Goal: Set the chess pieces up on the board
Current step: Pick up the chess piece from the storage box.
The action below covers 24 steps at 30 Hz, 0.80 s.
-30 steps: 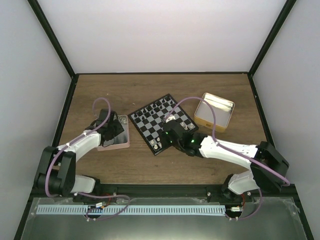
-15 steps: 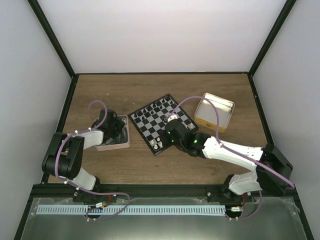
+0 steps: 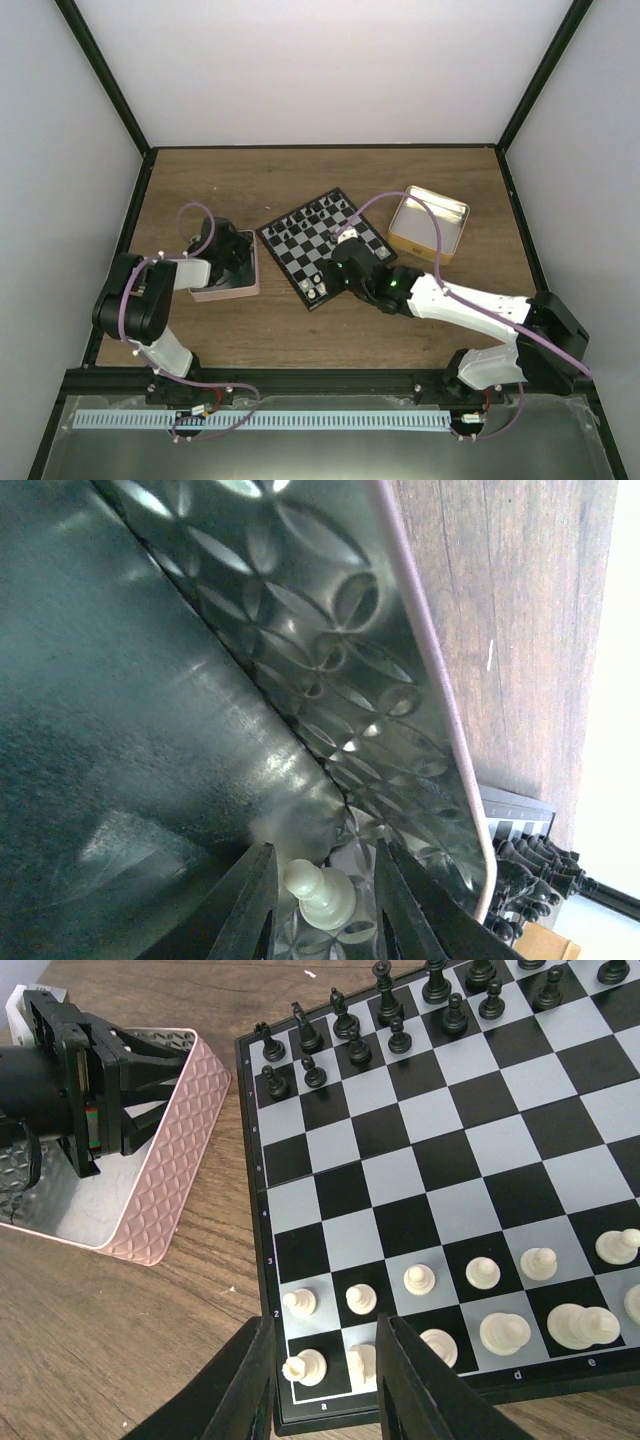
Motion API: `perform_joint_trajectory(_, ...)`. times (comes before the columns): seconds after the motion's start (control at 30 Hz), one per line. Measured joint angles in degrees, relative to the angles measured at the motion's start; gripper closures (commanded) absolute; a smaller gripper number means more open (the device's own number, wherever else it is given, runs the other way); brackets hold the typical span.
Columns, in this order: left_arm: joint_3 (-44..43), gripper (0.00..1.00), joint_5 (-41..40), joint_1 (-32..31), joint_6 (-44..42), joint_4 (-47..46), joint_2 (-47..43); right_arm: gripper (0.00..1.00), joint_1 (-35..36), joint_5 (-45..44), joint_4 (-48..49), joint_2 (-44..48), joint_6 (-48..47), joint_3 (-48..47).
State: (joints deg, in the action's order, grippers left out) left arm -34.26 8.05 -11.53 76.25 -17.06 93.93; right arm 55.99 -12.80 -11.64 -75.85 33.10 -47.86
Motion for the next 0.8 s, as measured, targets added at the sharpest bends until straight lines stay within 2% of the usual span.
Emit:
perform_joint_trajectory(0.5,1.5,0.79,-0.3,0.0,4.5,-7.0,2.6,0.71,0.0,-1.0,-0.4,0.6,0.0,0.0)
perform_joint_trajectory(0.8,2.0,0.96,-0.5,0.0,6.4,-10.8,4.5,0.71,0.0,-1.8,-1.2,1.9,0.0,0.0)
